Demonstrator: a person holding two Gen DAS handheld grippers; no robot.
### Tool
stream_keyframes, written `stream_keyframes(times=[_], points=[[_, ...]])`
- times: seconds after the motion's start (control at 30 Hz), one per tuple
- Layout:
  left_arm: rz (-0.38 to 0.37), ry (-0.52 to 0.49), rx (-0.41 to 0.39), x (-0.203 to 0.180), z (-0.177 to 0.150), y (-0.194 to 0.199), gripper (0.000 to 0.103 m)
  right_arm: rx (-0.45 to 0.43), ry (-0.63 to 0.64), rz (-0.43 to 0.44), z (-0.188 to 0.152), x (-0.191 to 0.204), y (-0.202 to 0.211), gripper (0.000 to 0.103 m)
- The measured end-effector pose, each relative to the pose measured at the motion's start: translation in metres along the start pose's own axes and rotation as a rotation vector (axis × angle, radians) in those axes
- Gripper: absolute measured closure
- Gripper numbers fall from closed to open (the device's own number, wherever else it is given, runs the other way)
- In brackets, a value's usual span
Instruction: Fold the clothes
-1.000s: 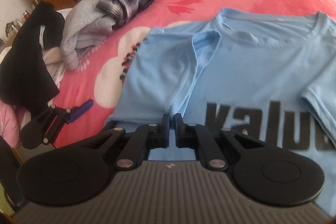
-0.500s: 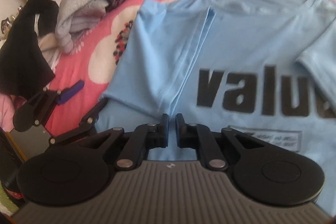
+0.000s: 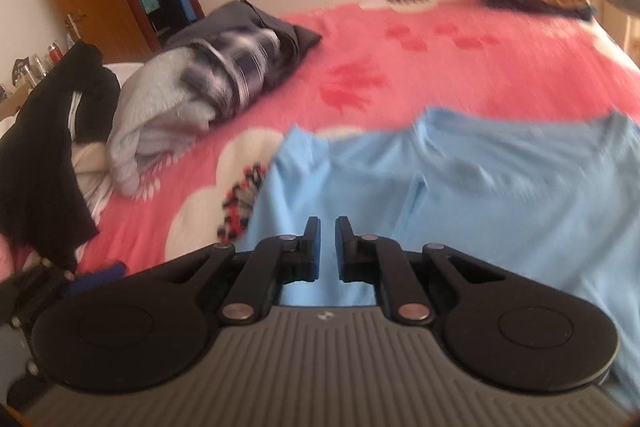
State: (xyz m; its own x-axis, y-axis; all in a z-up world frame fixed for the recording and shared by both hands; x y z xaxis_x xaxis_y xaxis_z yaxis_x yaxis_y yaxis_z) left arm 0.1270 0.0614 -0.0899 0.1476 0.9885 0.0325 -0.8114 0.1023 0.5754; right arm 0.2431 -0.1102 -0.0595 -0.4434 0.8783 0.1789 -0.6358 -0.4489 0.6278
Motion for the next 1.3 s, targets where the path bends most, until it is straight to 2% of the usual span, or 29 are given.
stream_keyframes(times=[0.03,0.07,0.1,0.13,0.17,0.2,0.23,0.3,0.37,0.43,0.57,0.67,0.7,0.73,0.77,0.8,0.9,0.97,1.13,1.27,1.3], points=[[-0.013,0.035,0.027,0.001,0.001,-0.01,0.057,-0.007,0.024,-0.001,0.007,0.001,-0.006,0.096],[-0.022,0.071,0.061,0.003,-0.001,-0.02,0.074,-0.012,0.049,-0.003,0.014,0.003,-0.013,0.096],[-0.028,0.108,0.103,0.007,-0.006,-0.029,0.081,-0.018,0.074,-0.004,0.021,0.005,-0.019,0.096],[-0.041,0.143,0.12,0.012,-0.01,-0.033,0.084,-0.017,0.104,0.002,0.028,0.006,-0.026,0.096],[-0.058,0.179,0.119,0.015,-0.013,-0.033,0.085,-0.014,0.134,0.008,0.035,0.008,-0.033,0.095],[-0.066,0.186,0.116,0.017,-0.015,-0.033,0.085,-0.012,0.164,0.015,0.042,0.009,-0.04,0.088],[-0.065,0.172,0.108,0.016,-0.017,-0.032,0.086,0.0,0.187,0.034,0.049,0.012,-0.049,0.075],[-0.059,0.139,0.089,0.012,-0.023,-0.029,0.087,0.021,0.215,0.074,0.056,0.016,-0.064,0.057],[-0.051,0.104,0.072,0.008,-0.026,-0.027,0.088,0.044,0.266,0.064,0.061,0.017,-0.079,0.056],[-0.042,0.078,0.055,0.005,-0.029,-0.026,0.088,0.058,0.226,0.071,0.069,0.011,-0.092,0.056],[-0.027,0.037,0.032,0.0,-0.032,-0.024,0.091,0.097,0.056,0.159,0.085,0.001,-0.108,0.056],[-0.019,0.018,0.022,-0.004,-0.033,-0.024,0.093,0.169,0.038,0.176,0.088,0.007,-0.128,0.056],[-0.018,0.016,0.02,-0.004,-0.033,-0.024,0.093,0.203,0.041,0.175,0.086,0.01,-0.136,0.059],[-0.019,0.016,0.017,-0.004,-0.034,-0.024,0.093,0.22,0.035,0.16,0.084,0.01,-0.14,0.084],[-0.02,0.017,0.015,-0.004,-0.034,-0.023,0.093,0.236,0.029,0.143,0.082,0.009,-0.144,0.103],[-0.02,0.017,0.013,-0.004,-0.034,-0.023,0.093,0.251,0.022,0.127,0.079,0.008,-0.147,0.102],[-0.023,0.019,0.012,-0.004,-0.035,-0.023,0.094,0.167,-0.102,0.109,0.078,-0.01,-0.142,0.102],[-0.023,0.019,0.013,-0.004,-0.035,-0.023,0.094,0.151,-0.217,0.126,0.074,-0.024,-0.145,0.102],[-0.024,0.019,0.015,-0.004,-0.035,-0.024,0.094,0.114,-0.371,0.137,0.061,-0.039,-0.151,0.101],[-0.031,0.03,0.017,-0.002,-0.035,-0.025,0.094,0.018,-0.406,0.098,0.064,-0.056,-0.126,0.098],[-0.033,0.034,0.018,-0.002,-0.035,-0.025,0.094,0.016,-0.402,0.103,0.065,-0.06,-0.117,0.098]])
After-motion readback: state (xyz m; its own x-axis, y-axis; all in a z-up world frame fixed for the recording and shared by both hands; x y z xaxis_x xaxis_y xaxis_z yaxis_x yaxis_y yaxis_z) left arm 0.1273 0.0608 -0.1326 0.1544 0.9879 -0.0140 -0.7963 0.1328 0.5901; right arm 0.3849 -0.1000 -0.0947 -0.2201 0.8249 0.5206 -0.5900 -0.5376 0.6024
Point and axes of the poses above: each gripper's, at about its wrist camera, not at the fingertips, and y roughly against the way its jaws point, x to its left, z to its top, the point moved 4 cm from there along -y, roughly the way its jaws point, and after that the axes turned 8 degrees about y, right-handed, at the moved point
